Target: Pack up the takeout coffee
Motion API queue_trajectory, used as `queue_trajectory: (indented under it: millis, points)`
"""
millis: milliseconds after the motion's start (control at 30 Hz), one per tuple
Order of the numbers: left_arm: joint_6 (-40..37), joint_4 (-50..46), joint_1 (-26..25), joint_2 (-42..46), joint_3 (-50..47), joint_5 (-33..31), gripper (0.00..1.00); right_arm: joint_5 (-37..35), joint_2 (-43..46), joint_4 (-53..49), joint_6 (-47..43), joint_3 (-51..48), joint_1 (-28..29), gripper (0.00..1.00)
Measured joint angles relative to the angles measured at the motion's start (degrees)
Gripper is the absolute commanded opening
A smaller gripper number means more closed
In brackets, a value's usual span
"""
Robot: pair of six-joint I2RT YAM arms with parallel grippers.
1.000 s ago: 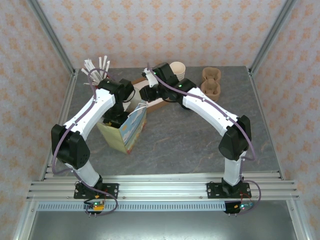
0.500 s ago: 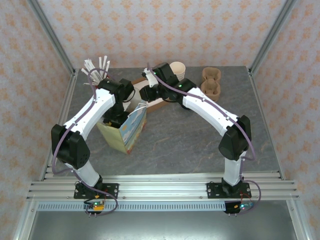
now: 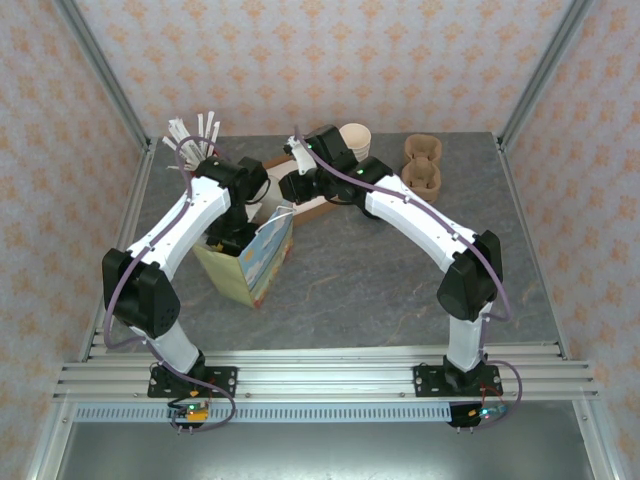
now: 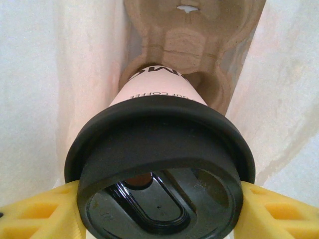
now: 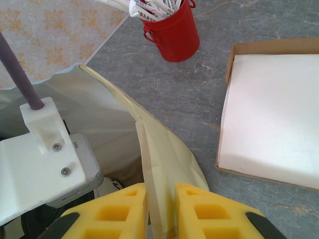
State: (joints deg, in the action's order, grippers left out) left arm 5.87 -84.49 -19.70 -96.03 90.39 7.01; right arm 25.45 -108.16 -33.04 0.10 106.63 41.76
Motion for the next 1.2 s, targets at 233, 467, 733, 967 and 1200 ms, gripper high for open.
queue_trajectory:
  millis: [233, 467, 733, 967, 1200]
  points:
    - [-0.4, -0.1, 0.0, 0.0, 0.2, 0.3, 0.3, 0.0, -0.1, -0.1, 0.0, 0.3, 0.0, 0.21]
    - [-1.4, -0.1, 0.0, 0.0, 0.3, 1.9, 0.3, 0.0, -0.2, -0.2, 0.0, 0.3, 0.0, 0.21]
    - [-1.6, -0.1, 0.7, 0.0, 0.3, 2.8, 0.3, 0.0, -0.2, -0.2, 0.0, 0.3, 0.0, 0.21]
    - [-1.9, -0.1, 0.7, 0.1, 0.3, 3.1, 0.3, 0.0, -0.2, -0.2, 0.0, 0.3, 0.0, 0.21]
    - [-1.9, -0.1, 0.7, 0.7, 0.3, 3.1, 0.3, 0.0, -0.2, -0.2, 0.0, 0.3, 0.0, 0.21]
